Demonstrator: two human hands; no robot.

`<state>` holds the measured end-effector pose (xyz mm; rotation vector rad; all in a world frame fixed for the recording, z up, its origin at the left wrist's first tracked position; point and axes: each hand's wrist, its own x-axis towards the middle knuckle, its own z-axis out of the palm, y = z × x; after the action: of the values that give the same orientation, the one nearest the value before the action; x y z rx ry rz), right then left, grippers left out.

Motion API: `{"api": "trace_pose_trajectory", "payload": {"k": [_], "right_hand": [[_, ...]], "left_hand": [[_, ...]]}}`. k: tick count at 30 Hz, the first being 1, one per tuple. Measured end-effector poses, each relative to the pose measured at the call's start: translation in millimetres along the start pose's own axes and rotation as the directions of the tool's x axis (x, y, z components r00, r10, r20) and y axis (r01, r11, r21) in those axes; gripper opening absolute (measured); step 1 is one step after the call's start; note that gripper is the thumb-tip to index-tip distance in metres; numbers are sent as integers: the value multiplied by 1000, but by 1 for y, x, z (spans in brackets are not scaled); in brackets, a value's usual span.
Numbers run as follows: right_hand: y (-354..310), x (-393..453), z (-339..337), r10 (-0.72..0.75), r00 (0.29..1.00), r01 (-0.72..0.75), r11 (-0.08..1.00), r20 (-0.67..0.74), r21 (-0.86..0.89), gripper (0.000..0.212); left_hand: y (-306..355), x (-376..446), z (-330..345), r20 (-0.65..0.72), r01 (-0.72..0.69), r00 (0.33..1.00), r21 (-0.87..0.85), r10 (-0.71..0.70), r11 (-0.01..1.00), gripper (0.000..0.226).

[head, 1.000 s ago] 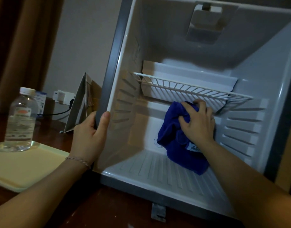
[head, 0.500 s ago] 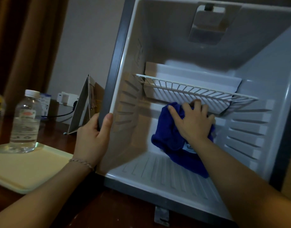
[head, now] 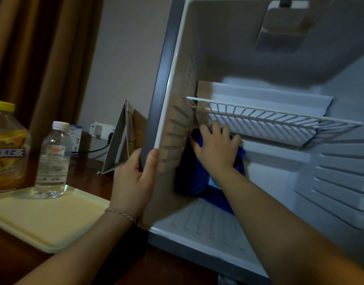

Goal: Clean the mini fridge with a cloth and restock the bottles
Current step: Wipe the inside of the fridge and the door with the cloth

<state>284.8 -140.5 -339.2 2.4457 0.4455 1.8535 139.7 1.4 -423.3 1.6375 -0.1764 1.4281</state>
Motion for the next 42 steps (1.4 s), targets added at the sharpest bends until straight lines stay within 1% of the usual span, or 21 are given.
{"api": "trace_pose_trajectory", "payload": {"k": [2, 4, 6, 8, 11, 17, 20, 23, 25, 32, 34, 37, 39, 42], "right_hand": [[-4, 2, 0, -10, 999, 10, 1000, 41, 9, 41], [2, 1, 0, -43, 997, 42, 999, 57, 23, 39], [12, 0, -1, -100, 994, 99, 995, 53, 25, 37], [22, 0, -2, -114, 993, 113, 993, 37, 29, 35], [40, -7, -2, -105, 994, 105, 994, 14, 11, 35], [102, -31, -7, -74, 994, 69, 996, -82, -63, 33], [130, -41, -10, -32, 994, 24, 996, -106, -82, 34], [152, -50, -11, 21, 987, -36, 995, -160, -92, 34], [160, -55, -10, 24, 980, -44, 994, -199, -97, 33], [151, -58, -2, 64, 973, -89, 990, -220, -106, 36], [144, -56, 0, 52, 976, -78, 990, -212, -114, 36], [115, -46, 1, 11, 986, -31, 993, -168, -114, 38], [88, -38, 2, -19, 989, 1, 993, -148, -121, 37], [53, -27, 5, -20, 990, 5, 994, -140, -108, 38]], "left_hand": [[-2, 1, -1, 10, 0, 1000, 7, 0, 1000, 35], [-1, 2, -2, 28, 14, 1000, -6, -14, 1000, 33], [1, 2, -3, 36, 27, 999, -27, -26, 999, 29], [3, 2, -3, 45, 30, 999, -29, -29, 999, 29], [1, 2, -3, 44, 16, 999, -11, -15, 1000, 28], [-5, 3, -4, 45, 12, 999, 47, -14, 999, 37], [-2, 2, -4, 31, 8, 999, 48, -9, 999, 36], [4, 2, -3, 14, 8, 1000, 48, -9, 999, 32], [6, 2, -3, 7, 4, 1000, 51, -4, 999, 28], [-1, 0, -1, -9, 15, 1000, 40, -14, 999, 35], [0, -1, 0, -12, 8, 1000, 31, -8, 999, 37], [0, 0, 0, -29, 5, 1000, 43, -4, 999, 38], [3, 0, -1, -27, -1, 1000, 41, 2, 999, 33], [3, -1, -1, -13, -24, 1000, 38, 25, 999, 31]]}}
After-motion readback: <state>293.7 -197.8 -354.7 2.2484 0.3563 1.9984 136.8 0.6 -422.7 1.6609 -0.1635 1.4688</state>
